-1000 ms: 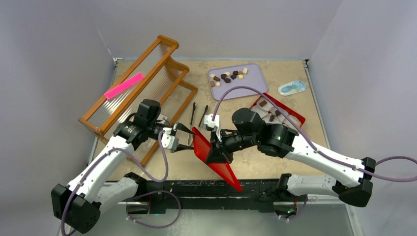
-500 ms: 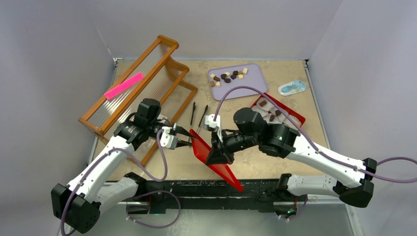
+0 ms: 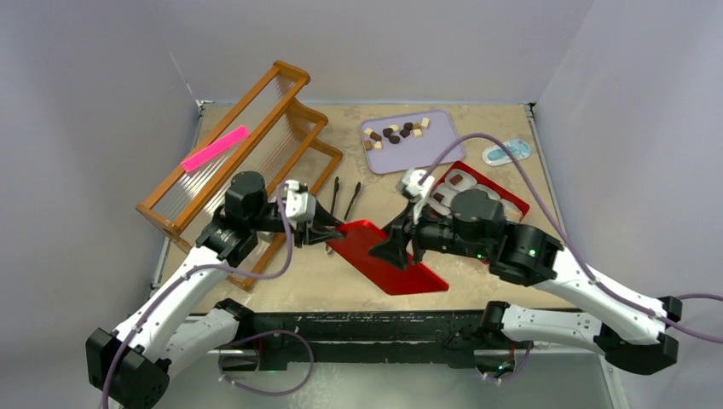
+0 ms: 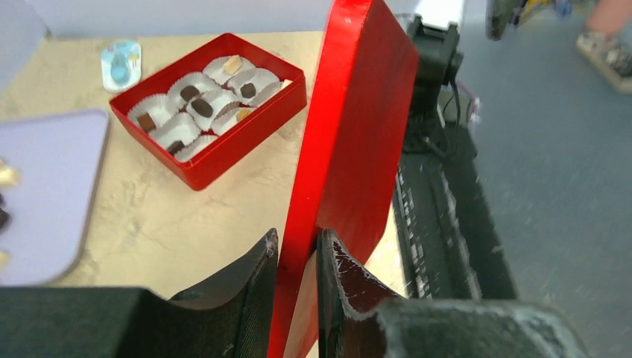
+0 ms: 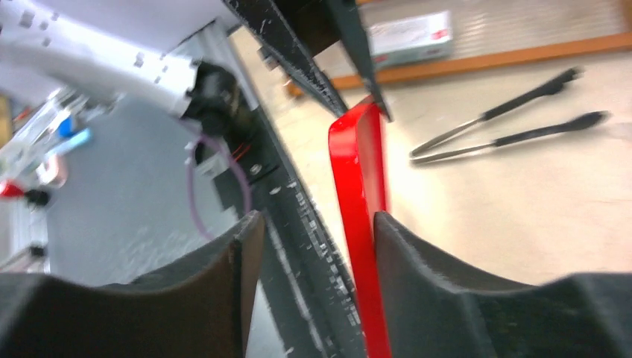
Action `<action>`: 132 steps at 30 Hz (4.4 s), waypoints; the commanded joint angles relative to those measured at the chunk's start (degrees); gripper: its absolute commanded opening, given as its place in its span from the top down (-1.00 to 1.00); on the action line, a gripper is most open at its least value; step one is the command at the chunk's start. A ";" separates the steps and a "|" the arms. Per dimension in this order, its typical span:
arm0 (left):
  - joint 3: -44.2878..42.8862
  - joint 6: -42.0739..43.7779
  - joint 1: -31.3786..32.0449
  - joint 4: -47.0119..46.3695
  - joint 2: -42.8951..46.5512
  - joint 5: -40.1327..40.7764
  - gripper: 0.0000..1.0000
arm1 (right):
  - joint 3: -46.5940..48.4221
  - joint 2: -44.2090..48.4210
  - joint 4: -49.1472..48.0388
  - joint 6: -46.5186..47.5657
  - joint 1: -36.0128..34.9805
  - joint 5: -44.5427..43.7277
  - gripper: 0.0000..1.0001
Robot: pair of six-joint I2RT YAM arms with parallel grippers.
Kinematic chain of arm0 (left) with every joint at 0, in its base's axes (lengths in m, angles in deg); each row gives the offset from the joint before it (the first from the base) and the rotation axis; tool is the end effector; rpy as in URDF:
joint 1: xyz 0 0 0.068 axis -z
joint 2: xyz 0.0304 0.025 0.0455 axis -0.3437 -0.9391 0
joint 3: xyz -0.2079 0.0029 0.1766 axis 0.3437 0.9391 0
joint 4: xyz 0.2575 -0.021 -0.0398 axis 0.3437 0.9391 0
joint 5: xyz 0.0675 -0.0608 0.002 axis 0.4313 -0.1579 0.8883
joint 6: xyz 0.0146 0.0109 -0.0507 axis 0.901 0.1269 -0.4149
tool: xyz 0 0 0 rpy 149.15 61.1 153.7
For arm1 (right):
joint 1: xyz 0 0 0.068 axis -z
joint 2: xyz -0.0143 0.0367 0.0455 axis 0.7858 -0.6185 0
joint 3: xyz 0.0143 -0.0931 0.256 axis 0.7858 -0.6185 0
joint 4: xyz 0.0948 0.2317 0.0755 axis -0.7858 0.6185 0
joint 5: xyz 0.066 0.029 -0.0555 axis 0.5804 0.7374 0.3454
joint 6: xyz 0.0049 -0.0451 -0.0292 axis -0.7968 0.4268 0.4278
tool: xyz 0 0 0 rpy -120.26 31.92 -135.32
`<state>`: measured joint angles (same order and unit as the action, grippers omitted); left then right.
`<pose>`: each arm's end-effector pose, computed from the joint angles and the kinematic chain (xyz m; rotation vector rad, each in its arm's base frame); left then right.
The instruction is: Pack the chocolate
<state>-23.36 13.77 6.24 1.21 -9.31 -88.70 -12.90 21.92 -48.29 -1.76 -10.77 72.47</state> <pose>0.1591 -0.1141 0.3189 1.3323 1.2324 -1.1090 0.0857 0.1778 0.4157 -0.8937 1.7105 1.0950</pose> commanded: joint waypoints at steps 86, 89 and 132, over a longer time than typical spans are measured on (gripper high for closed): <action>-17.86 -45.09 19.32 0.87 -29.88 71.01 -0.02 | -11.40 3.01 13.77 -31.07 16.34 -31.95 -0.52; -16.65 -43.43 19.27 3.14 -24.99 74.62 -0.27 | -14.46 0.54 14.64 -38.20 16.37 -29.44 -0.28; -8.70 -35.02 19.28 15.51 7.45 83.52 -0.97 | -20.22 -35.11 14.61 -79.93 17.06 -23.69 0.58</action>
<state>-32.48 -21.70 25.41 17.17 -2.60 -6.61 -32.07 -11.54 -35.41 -79.92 6.10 50.61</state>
